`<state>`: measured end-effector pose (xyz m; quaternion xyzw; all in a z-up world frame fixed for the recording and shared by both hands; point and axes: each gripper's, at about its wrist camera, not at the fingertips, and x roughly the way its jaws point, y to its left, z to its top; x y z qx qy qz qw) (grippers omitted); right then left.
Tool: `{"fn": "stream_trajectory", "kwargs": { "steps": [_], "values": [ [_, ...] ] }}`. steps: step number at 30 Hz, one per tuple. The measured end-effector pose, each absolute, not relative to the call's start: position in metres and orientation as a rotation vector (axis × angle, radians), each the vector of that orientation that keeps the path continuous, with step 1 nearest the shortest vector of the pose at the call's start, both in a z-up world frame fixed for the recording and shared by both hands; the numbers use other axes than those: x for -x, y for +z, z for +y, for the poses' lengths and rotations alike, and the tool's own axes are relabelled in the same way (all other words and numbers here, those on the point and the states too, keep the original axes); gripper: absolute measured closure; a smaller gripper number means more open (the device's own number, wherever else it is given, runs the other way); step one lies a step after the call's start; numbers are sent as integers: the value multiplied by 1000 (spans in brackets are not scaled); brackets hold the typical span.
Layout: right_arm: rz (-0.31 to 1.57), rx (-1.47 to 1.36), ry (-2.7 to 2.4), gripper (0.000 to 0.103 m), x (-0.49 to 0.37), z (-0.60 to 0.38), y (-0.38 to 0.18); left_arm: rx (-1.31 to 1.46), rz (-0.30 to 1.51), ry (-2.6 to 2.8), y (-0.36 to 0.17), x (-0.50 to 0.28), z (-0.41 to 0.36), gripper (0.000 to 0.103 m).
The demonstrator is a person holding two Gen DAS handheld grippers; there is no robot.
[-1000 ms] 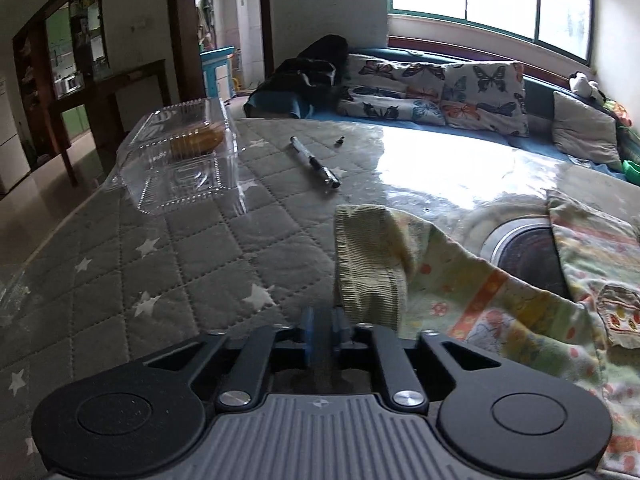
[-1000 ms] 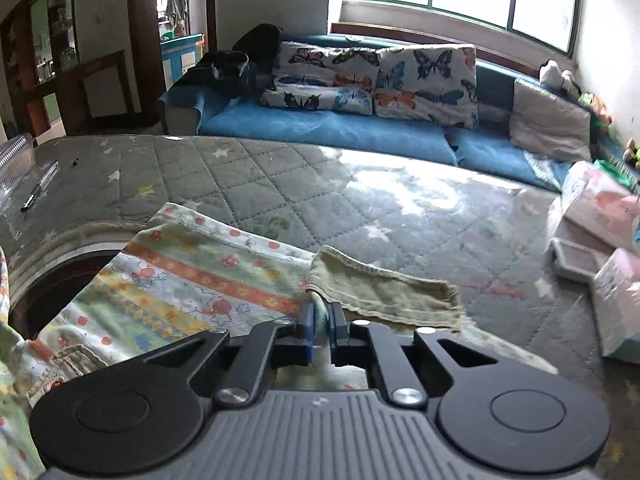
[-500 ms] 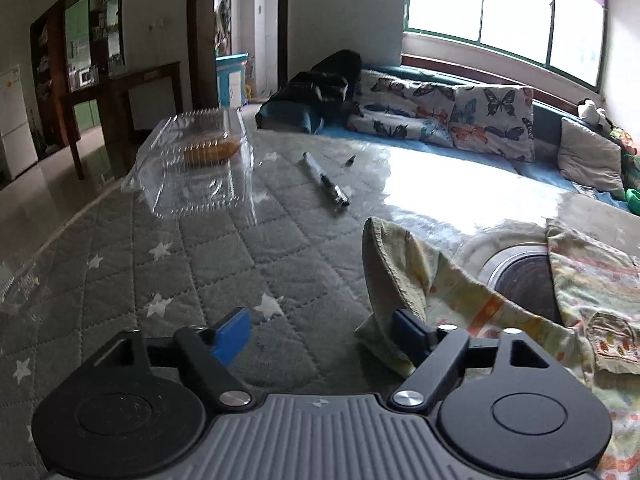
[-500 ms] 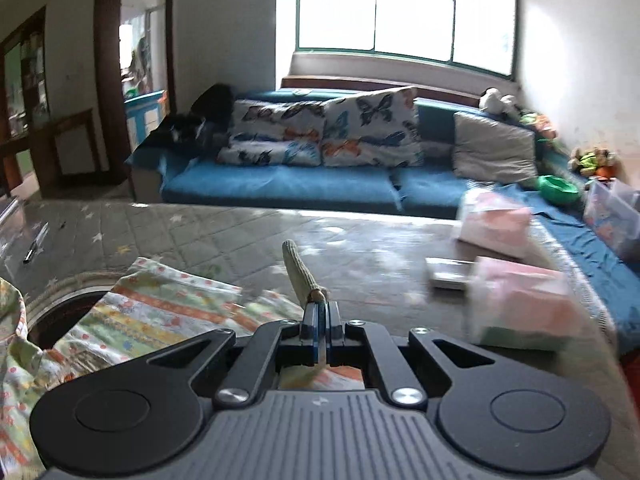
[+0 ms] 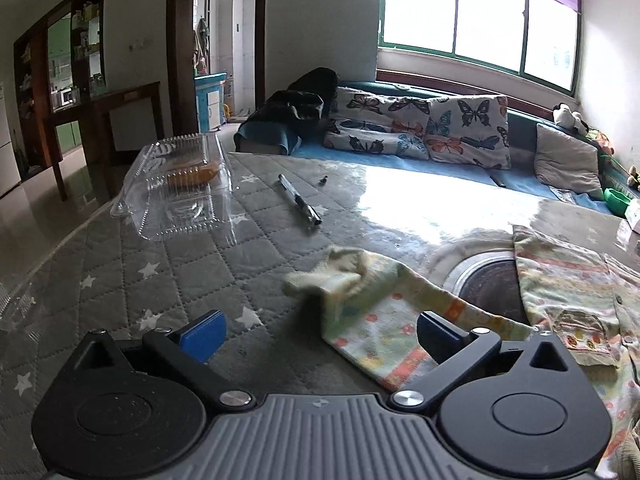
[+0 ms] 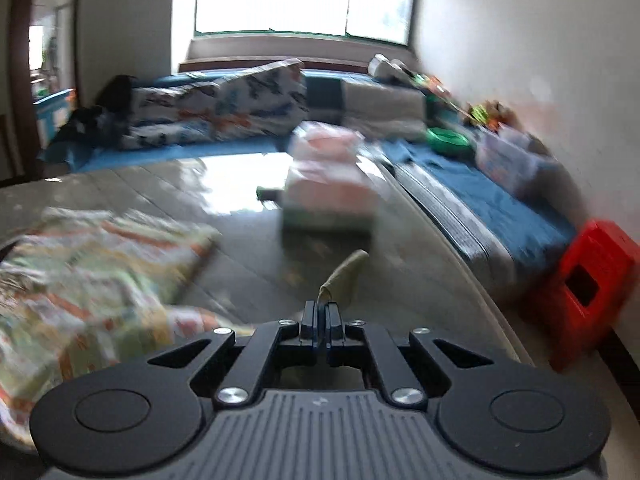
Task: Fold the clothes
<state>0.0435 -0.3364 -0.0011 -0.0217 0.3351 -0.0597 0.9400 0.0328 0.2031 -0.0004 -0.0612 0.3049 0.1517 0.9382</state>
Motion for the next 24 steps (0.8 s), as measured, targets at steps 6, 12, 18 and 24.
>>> {"fn": "stream_trajectory", "kwargs": {
  "steps": [6,12,18,24],
  "values": [
    [735,16,-218,89,-20,-356,-19,115,647,312,-4,-35,199,0],
    [691,-15,-206,84,-20,-363,-18,114,672,327,-8,-38,199,0],
    [734,-62,-95,75,-56,-352,-38,112,684,346,-10,-42,198,0],
    [760,-14,-121,70,-70,-348,-54,104,697,376,-12,-50,203,0]
  ]
}}
